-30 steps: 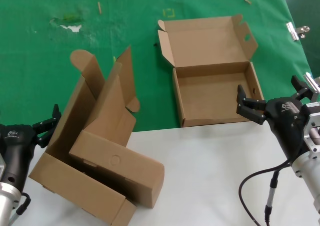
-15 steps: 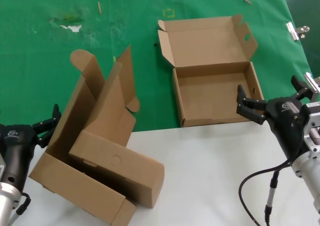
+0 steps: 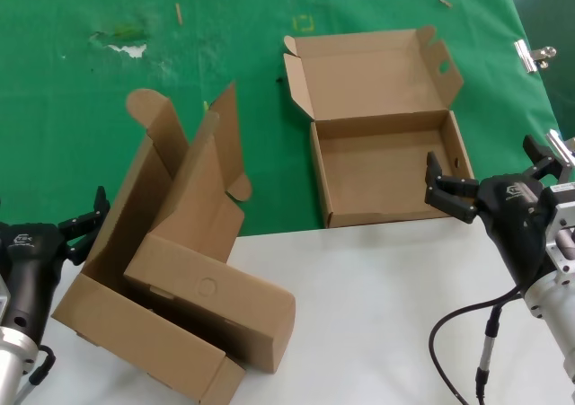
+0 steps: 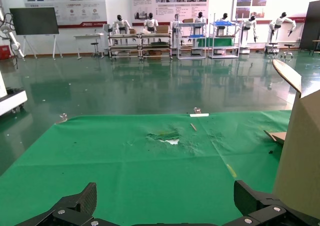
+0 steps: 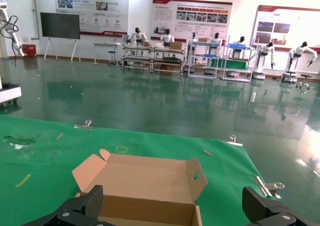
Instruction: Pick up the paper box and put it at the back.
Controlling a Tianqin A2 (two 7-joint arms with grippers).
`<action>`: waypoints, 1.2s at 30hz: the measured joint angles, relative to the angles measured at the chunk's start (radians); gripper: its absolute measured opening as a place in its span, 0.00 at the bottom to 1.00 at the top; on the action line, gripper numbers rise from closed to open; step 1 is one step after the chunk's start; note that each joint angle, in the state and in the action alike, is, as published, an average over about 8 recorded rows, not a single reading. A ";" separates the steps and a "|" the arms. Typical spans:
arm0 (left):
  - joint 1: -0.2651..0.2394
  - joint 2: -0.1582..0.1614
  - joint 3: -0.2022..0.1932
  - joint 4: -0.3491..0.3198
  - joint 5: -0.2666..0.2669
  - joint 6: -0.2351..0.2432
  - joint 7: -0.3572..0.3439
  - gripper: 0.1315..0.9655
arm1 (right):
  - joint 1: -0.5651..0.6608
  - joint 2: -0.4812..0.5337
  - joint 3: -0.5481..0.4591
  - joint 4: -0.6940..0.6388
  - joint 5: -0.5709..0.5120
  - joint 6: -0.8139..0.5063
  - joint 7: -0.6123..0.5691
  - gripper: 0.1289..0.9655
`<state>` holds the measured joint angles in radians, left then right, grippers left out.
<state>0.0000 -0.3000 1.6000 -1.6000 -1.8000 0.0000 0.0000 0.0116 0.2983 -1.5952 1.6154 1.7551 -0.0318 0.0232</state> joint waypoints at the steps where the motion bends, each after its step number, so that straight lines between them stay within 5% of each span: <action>1: 0.000 0.000 0.000 0.000 0.000 0.000 0.000 1.00 | 0.000 0.000 0.000 0.000 0.000 0.000 0.000 1.00; 36: 0.000 0.000 0.000 0.000 0.000 0.000 0.000 1.00 | 0.000 0.000 0.000 0.000 0.000 0.000 0.000 1.00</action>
<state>0.0000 -0.3000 1.6000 -1.6000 -1.8000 0.0000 0.0000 0.0116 0.2983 -1.5952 1.6154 1.7551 -0.0318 0.0232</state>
